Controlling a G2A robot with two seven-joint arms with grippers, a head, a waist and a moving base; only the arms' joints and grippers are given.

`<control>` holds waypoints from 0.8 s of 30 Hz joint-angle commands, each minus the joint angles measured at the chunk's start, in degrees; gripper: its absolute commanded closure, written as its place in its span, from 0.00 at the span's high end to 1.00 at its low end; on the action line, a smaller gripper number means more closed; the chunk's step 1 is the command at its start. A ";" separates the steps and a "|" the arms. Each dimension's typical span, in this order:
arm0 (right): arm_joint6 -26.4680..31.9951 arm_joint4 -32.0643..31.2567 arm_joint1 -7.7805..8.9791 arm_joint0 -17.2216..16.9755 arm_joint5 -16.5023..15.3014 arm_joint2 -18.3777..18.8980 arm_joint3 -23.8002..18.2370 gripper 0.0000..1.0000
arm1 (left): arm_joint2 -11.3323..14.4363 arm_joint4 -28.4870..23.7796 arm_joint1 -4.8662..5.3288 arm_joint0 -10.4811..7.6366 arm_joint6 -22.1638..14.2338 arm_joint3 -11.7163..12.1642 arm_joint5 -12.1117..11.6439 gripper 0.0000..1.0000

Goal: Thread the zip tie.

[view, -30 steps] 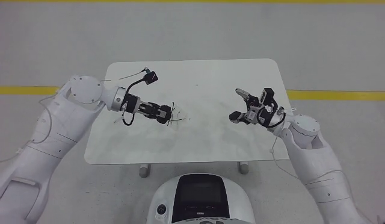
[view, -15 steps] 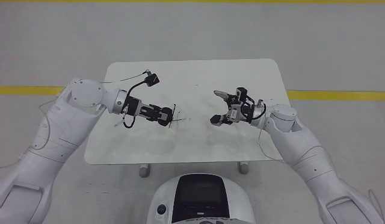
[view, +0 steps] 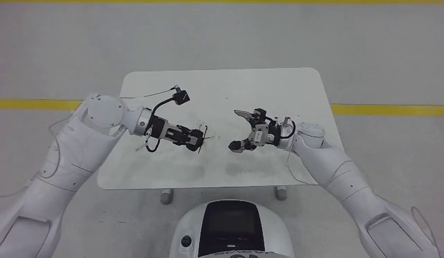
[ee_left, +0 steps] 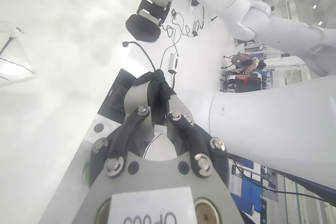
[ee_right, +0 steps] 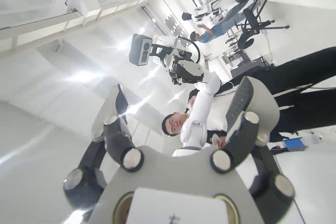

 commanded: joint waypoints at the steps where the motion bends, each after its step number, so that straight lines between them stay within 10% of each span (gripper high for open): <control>1: 1.63 2.07 -0.68 2.33 0.00 -2.73 2.57 1.00 | -0.11 -0.33 0.07 0.65 0.02 -0.64 0.00 0.00; 24: 3.53 6.79 -3.04 3.10 -0.87 -4.35 3.82 1.00 | -0.67 -4.56 0.32 1.78 0.02 -1.61 0.00 0.00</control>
